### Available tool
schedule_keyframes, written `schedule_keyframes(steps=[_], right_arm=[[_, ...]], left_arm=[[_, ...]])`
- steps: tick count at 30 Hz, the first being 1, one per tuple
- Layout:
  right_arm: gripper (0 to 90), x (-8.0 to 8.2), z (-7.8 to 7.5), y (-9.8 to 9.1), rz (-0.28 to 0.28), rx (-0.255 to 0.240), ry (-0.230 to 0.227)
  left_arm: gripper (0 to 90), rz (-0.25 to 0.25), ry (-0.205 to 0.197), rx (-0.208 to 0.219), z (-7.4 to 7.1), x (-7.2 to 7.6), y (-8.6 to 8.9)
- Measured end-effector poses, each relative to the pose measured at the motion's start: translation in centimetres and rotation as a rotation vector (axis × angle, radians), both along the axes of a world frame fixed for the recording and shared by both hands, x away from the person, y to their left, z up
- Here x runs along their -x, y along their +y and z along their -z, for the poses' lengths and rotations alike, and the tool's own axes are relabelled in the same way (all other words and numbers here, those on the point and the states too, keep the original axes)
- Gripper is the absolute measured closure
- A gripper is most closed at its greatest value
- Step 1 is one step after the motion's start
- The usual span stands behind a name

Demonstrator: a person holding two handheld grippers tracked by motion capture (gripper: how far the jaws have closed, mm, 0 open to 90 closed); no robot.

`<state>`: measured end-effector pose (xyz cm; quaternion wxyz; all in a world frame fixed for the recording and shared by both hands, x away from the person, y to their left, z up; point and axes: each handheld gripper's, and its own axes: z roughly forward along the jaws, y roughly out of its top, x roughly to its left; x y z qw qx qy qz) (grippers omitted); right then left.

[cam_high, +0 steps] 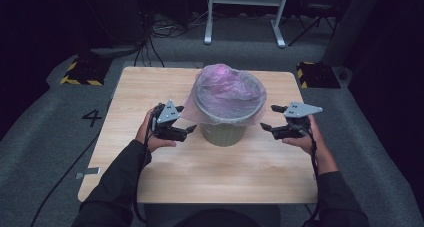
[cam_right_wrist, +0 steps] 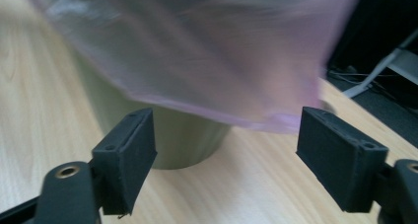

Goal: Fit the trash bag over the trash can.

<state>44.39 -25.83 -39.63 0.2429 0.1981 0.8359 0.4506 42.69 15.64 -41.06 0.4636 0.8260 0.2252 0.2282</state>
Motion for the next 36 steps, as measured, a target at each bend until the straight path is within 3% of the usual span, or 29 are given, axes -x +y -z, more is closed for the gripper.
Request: schedule_keyframes(steps=[2,5,7,8,9,10,11,12,13,14,15,16,19,20,25,26,27,28,31,33,34,36], right_arm=[[22.8,0.1,0.2,0.5,-0.004,0.023,0.003],[24.2,-0.2,1.0,1.8,0.052,0.095,-0.034],[26.4,-0.6,1.2,2.0,0.084,0.093,-0.054],[39.0,-1.0,1.3,2.2,0.088,0.087,-0.055],[46.8,-1.0,1.4,2.3,0.088,0.09,-0.064],[46.8,-1.0,1.4,2.3,0.088,0.09,-0.064],[57.1,-1.2,1.4,2.4,0.076,0.09,-0.07],[72.4,-1.3,1.5,2.5,0.053,0.082,-0.072],[80.1,-1.2,1.5,2.6,0.049,0.084,-0.075],[80.1,-1.2,1.5,2.6,0.049,0.084,-0.075],[86.7,-1.2,1.5,2.7,0.043,0.094,-0.079],[90.0,-1.1,1.7,2.7,0.029,0.108,-0.068],[90.0,-0.8,1.8,2.6,0.003,0.124,-0.049],[90.0,-0.5,2.1,2.4,-0.006,0.137,-0.03],[90.0,-0.2,2.7,1.9,-0.03,0.121,0.01],[90.0,0.0,3.0,1.9,-0.038,0.123,0.021],[90.0,0.0,3.0,1.9,-0.038,0.123,0.021],[90.0,1.0,3.2,2.1,-0.049,0.141,-0.008],[90.0,1.9,3.1,2.1,-0.063,0.141,-0.022],[90.0,2.3,2.8,1.8,-0.077,0.126,-0.022],[90.0,2.5,2.9,1.4,-0.086,0.136,-0.015],[90.0,2.5,3.0,1.3,-0.084,0.142,-0.011]], left_arm=[[20.0,-0.003,-0.01,-0.012,0.1,0.1,-0.4],[21.4,-0.025,-0.037,-0.047,0.2,0.0,-1.0],[28.5,-0.039,-0.041,-0.04,0.3,-0.2,-1.1],[37.4,-0.063,-0.05,-0.04,0.3,-0.5,-1.2],[42.4,-0.058,-0.05,-0.033,0.3,-0.6,-1.1],[49.8,-0.058,-0.05,-0.033,0.3,-0.6,-1.1],[49.8,-0.075,-0.064,-0.032,0.3,-0.7,-1.0],[67.5,-0.084,-0.069,-0.033,0.3,-0.8,-1.0],[74.6,-0.078,-0.07,-0.036,0.3,-1.0,-0.8],[83.7,-0.078,-0.07,-0.036,0.3,-1.0,-0.8],[83.7,-0.078,-0.073,-0.034,0.4,-1.0,-0.7],[89.9,-0.053,-0.06,-0.034,0.6,-1.1,-0.5],[90.0,-0.033,-0.057,-0.057,1.0,-0.9,-0.5],[90.0,-0.026,-0.067,-0.089,1.5,-0.7,-0.5],[90.0,0.027,-0.044,-0.09,2.3,-0.4,-0.6],[90.0,0.056,-0.048,-0.086,2.5,-0.1,-0.7],[90.0,0.065,-0.058,-0.09,2.5,0.2,-0.8],[90.0,0.066,-0.092,-0.099,2.4,1.0,-0.9],[90.0,0.075,-0.097,-0.078,2.1,1.4,-0.6],[90.0,0.079,-0.086,-0.103,2.3,1.5,-0.4],[90.0,0.074,-0.084,-0.131,2.7,1.5,-0.4],[90.0,0.084,-0.081,-0.148,3.2,1.6,-0.4]])
